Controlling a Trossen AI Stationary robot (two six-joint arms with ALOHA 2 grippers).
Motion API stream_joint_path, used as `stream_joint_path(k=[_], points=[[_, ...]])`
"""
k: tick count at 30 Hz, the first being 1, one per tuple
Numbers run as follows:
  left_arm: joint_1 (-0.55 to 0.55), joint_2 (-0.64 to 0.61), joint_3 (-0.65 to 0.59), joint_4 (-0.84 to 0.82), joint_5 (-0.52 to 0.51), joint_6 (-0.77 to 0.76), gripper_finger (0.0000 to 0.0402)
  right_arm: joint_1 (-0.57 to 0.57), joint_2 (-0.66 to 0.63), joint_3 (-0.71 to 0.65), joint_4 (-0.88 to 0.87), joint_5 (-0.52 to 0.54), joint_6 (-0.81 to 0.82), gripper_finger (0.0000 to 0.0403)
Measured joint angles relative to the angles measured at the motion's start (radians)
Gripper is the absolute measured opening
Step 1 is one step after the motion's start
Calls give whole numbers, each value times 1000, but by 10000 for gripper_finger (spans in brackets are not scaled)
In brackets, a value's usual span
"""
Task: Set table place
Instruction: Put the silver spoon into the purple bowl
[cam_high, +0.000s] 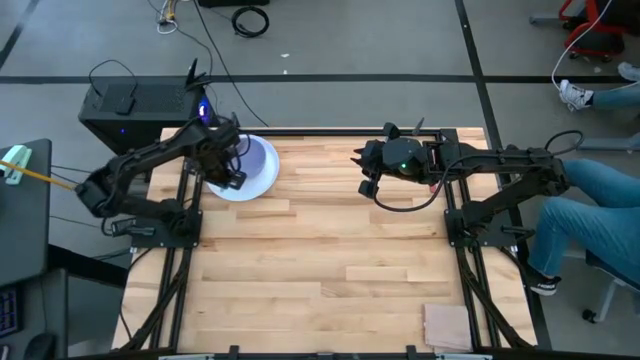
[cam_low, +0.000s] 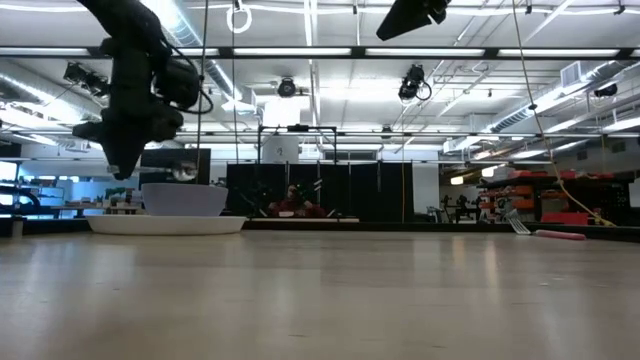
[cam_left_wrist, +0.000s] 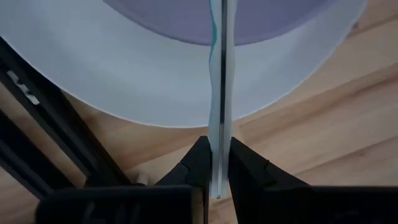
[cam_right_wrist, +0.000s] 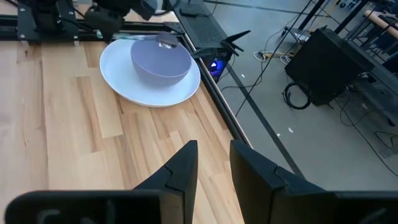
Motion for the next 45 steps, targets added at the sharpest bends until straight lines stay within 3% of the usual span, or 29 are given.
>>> stream_joint_path(k=[11, 16, 25, 35, 45], points=[[52, 108, 0, -3, 24, 55, 44, 0, 0, 0, 0, 0, 0, 100], [59, 109, 0, -1, 23, 72, 45, 0, 0, 0, 0, 0, 0, 100], [58, 109, 0, -1, 23, 74, 83, 0, 0, 0, 0, 0, 0, 100], [58, 108, 2, -6, 22, 73, 67, 0, 0, 0, 0, 0, 0, 100], [56, 41, 155, -209, -33, 71, 64, 0, -28, 0, -55, 0, 71, 100]])
